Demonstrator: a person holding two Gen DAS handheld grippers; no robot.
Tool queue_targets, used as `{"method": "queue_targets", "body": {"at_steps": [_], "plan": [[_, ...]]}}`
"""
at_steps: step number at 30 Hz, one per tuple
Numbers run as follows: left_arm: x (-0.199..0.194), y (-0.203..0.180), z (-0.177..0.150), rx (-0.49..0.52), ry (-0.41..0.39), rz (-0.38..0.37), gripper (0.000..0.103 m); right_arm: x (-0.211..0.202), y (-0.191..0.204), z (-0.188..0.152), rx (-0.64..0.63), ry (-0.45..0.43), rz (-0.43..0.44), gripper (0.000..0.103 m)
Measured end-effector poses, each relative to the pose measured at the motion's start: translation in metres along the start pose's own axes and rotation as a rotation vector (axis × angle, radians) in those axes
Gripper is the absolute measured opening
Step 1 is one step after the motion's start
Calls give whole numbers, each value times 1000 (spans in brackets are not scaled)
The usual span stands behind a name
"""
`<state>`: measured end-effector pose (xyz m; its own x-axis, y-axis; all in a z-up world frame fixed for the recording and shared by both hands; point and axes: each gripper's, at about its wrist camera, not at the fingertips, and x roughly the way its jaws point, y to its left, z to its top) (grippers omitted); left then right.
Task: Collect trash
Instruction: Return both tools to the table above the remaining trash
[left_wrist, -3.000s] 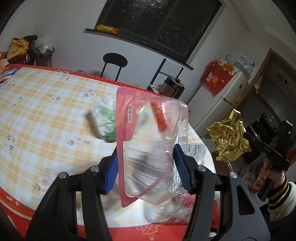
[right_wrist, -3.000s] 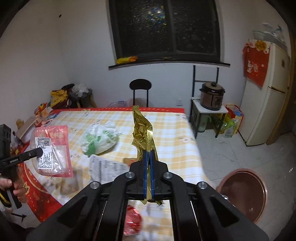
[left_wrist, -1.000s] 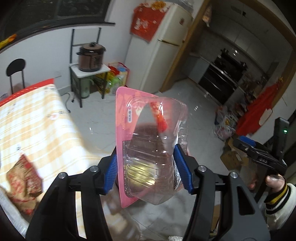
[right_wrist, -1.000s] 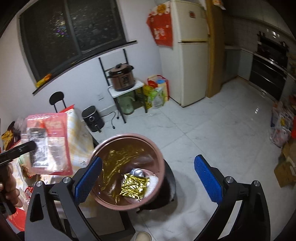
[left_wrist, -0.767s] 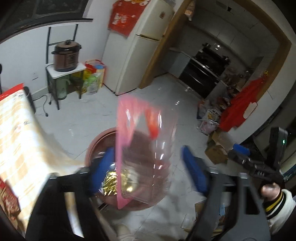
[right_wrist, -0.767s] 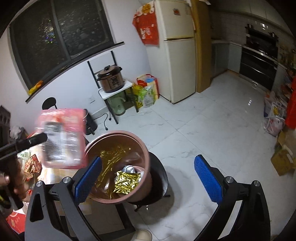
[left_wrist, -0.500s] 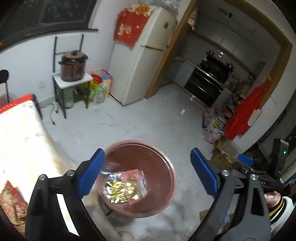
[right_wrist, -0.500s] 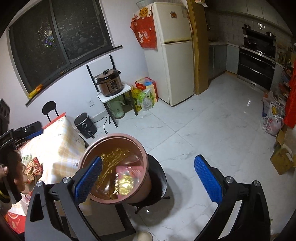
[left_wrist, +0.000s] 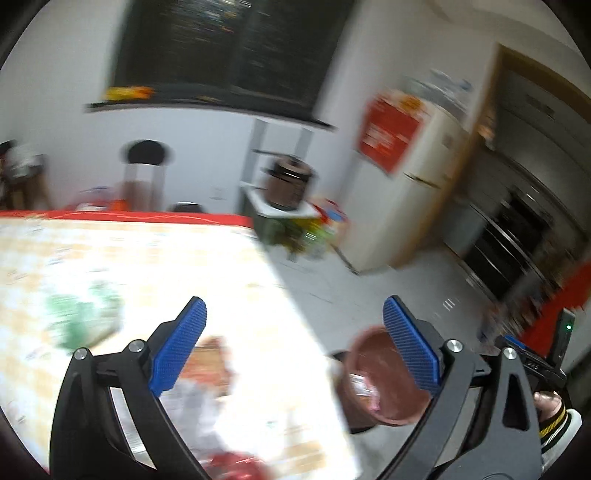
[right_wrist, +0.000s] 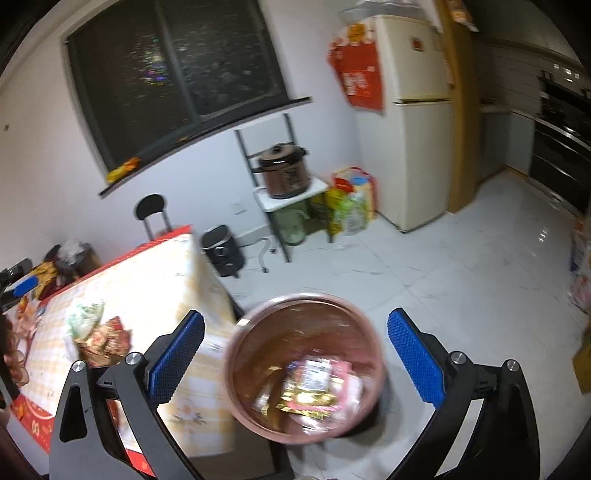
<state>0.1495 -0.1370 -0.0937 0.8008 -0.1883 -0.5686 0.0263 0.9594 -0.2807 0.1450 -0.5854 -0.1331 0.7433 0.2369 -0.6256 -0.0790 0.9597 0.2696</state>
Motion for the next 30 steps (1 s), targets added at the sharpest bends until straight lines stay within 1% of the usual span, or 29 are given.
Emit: {"method": "queue_targets", "body": {"at_steps": [1,4,6,9,10,11,13,17,19,20,23,26,28,30], "plan": [[-14,15,0,-20,-16,37,95,8,13,3,-9,3,34,98],[-57,67,-5,-99,-57,160,95,25,45,7,-39,16,79,98],[-84,93,-12,-147,-75,217,95,38,72,9,-72,30,112,98],[-122,135,-27,-215,-90,289,95,55,106,10,-99,53,153,98],[-128,141,-31,-225,-90,303,95,59,116,10,-104,63,165,98],[-137,156,-37,-242,-87,326,95,63,126,9,-108,72,177,98],[-145,177,-45,-266,-78,348,95,70,150,7,-117,88,198,98],[-139,220,-55,-293,-39,327,97,76,187,-2,-96,115,218,98],[-125,243,-56,-287,-5,278,97,75,206,-7,-84,131,220,98],[-118,248,-57,-284,4,266,97,73,218,-10,-91,138,217,98],[-84,280,-57,-290,52,208,97,64,245,-16,-128,129,159,98],[-47,309,-51,-301,89,150,97,54,260,-24,-110,117,97,98],[-20,327,-46,-283,116,127,97,48,265,-31,-87,116,34,98],[0,338,-43,-252,139,122,97,42,271,-39,-65,119,-21,98]]}}
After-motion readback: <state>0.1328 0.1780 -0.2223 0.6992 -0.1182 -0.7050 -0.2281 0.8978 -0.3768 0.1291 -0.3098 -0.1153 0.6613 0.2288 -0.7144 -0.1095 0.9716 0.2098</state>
